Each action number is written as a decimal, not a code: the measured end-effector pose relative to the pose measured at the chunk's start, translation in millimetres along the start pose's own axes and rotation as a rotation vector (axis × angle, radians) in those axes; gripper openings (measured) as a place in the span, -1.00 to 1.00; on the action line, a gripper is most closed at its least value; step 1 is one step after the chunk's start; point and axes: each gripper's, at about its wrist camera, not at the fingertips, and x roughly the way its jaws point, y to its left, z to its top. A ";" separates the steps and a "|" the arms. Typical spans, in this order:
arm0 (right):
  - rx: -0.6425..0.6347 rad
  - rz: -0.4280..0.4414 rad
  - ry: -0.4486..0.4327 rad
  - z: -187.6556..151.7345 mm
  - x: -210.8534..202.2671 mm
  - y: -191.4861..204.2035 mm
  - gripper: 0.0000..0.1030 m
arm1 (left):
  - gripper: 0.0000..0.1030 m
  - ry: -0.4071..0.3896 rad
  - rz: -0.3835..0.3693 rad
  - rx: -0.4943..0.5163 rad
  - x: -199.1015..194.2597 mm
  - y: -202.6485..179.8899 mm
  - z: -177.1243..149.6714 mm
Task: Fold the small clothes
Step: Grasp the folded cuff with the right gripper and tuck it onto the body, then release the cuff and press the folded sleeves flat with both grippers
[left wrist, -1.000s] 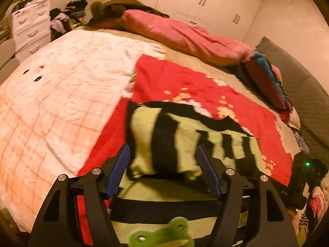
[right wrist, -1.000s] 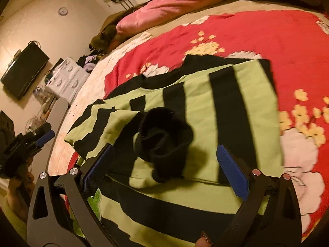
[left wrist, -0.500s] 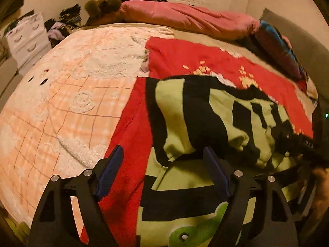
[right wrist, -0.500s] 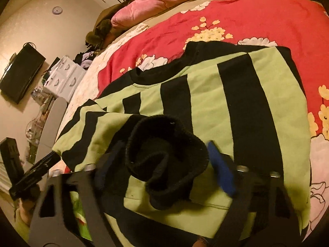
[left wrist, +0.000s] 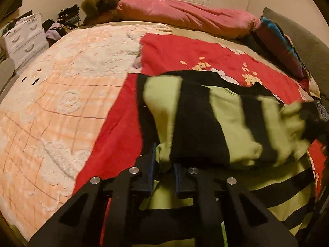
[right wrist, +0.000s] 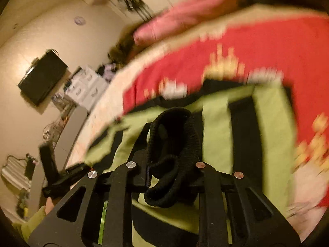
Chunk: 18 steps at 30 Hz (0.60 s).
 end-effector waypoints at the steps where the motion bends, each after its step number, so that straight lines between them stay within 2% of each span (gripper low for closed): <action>1: -0.012 -0.005 -0.031 5.3 -9.2 -0.9 -0.72 | -0.75 0.002 -0.001 0.007 0.5 -0.2 0.7; 4: -0.048 -0.091 -0.091 15.3 -25.0 -11.5 -0.56 | -0.74 0.009 0.003 0.045 3.2 -7.5 -0.6; 6: -0.043 -0.183 -0.075 12.9 -19.1 -22.2 -0.49 | -0.70 0.024 0.019 0.074 6.7 -13.8 -1.4; 7: -0.018 -0.236 -0.039 9.8 -11.4 -31.8 -0.46 | -0.64 0.036 0.018 0.093 8.4 -17.4 -2.1; 9: 0.032 -0.273 -0.006 4.8 -3.7 -45.8 -0.46 | -0.52 0.051 0.018 0.132 9.1 -23.1 -3.4; 12: 0.107 -0.260 -0.013 3.6 -8.3 -59.6 -0.46 | -0.30 0.067 0.013 0.203 5.1 -32.1 -5.4; 16: 0.113 -0.228 -0.063 11.3 -35.2 -62.1 -0.37 | -0.26 0.065 0.008 0.195 -7.0 -29.9 -3.7; 17: 0.111 -0.214 -0.058 11.3 -37.6 -62.4 -0.31 | -0.25 0.059 -0.001 0.173 -10.7 -27.7 -2.1; 18: 0.105 -0.195 -0.046 11.6 -38.7 -62.1 -0.13 | -0.25 0.052 -0.017 0.141 -14.5 -25.1 0.0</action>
